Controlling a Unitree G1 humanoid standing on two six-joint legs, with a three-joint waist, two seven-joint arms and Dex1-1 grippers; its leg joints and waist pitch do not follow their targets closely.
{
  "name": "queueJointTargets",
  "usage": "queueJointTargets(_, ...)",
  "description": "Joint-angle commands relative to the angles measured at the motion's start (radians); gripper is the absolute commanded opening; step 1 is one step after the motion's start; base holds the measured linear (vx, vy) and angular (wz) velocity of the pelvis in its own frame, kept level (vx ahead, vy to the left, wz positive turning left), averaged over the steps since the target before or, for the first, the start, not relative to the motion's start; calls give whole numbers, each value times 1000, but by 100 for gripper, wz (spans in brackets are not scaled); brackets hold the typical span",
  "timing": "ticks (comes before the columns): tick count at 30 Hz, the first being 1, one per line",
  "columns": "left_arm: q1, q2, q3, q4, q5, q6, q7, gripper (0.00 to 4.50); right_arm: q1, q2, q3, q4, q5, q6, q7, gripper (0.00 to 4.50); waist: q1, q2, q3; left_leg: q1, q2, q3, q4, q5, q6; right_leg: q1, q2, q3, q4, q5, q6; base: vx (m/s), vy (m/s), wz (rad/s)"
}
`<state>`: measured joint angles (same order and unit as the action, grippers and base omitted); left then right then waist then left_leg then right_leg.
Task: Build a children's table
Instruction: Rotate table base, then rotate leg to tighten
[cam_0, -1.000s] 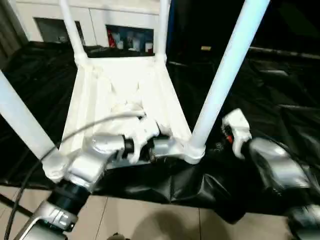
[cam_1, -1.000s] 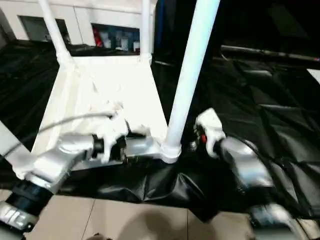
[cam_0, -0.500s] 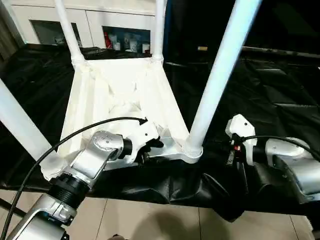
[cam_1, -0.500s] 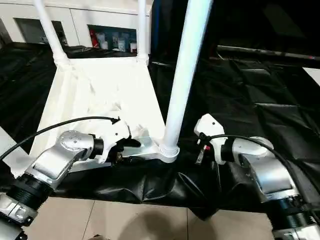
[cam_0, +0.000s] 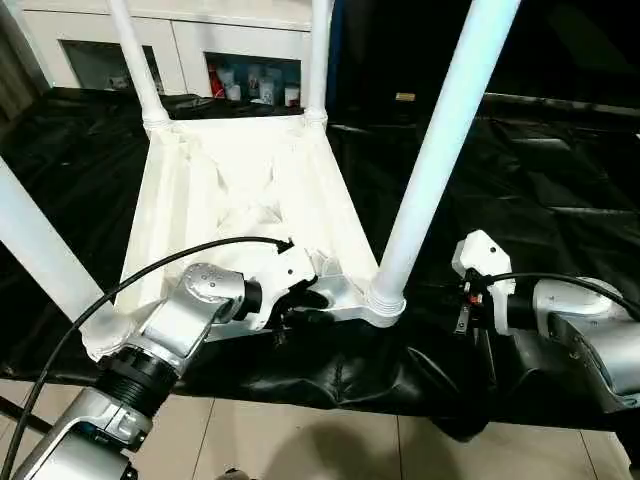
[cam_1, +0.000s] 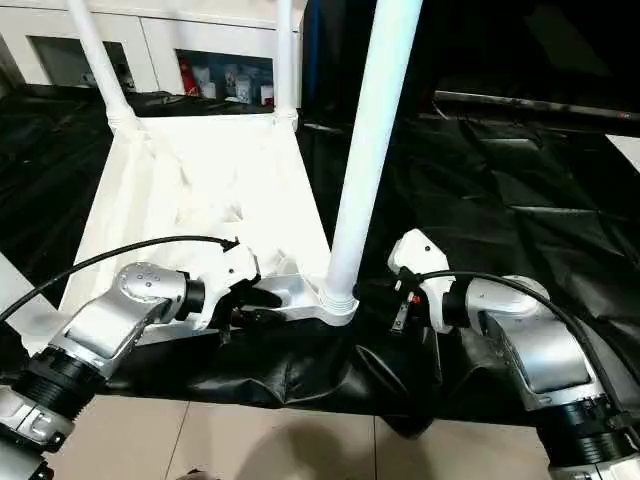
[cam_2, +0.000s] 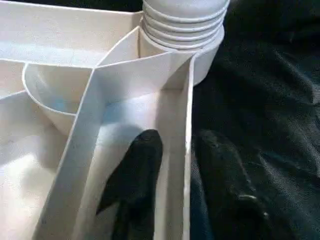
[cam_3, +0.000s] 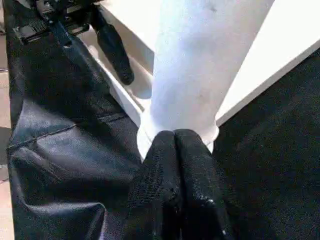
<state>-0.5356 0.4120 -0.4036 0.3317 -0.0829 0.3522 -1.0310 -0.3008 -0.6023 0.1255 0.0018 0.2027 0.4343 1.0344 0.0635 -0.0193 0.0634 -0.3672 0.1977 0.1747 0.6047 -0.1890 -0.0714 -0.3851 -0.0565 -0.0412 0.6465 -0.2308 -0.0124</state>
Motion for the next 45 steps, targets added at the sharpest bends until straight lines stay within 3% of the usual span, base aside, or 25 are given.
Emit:
queueJointTargets(1,4,9,0,-5,4,15,-12,104,10,-16,-2,-24,7,12,4,0,6,8,-69,9,32,-10,-65,-129,38,52,-74,47,-80,0,-253,0,0,0)
queueJointTargets(9,11,13,0,3,14,18,-14,51,19,-19,-5,-29,12,14,-4,0,5,7,-70,8,32,-10,-64,-124,39,54,-73,47,-79,12,-254,0,0,0)
queueJointTargets(11,14,8,4,4,13,19,-9,24,21,-10,-27,-31,46,47,-2,27,4,5,-69,8,31,-10,-65,-129,43,54,-73,46,-81,-3,-253,0,0,0)
queueJointTargets(14,12,2,11,11,10,18,-4,18,29,-10,-53,-37,89,80,16,37,5,6,-69,8,32,-10,-65,-134,42,54,-74,47,-83,-21,-250,0,0,0)
queueJointTargets(16,12,0,13,16,7,12,-8,2,39,-14,-65,-41,105,84,25,71,5,4,-70,7,33,-11,-64,-125,44,54,-74,46,-80,-10,-248,0,0,0)
queueJointTargets(23,21,-2,16,16,3,-4,-16,0,49,3,-50,-4,91,38,3,125,3,2,-70,6,31,-9,-63,-119,46,53,-75,46,-83,-26,-243,0,0,0)
queueJointTargets(27,36,2,10,-4,6,-2,-17,0,28,72,-40,45,68,-22,-52,160,0,-3,-69,5,30,-9,-64,-115,44,50,-75,45,-83,-46,-237,0,0,0)
queueJointTargets(45,25,-7,14,16,17,-7,-14,0,-22,169,13,180,0,-144,-116,312,-1,5,-71,7,30,-8,-65,-111,39,50,-74,46,-80,-10,-243,0,0,0)
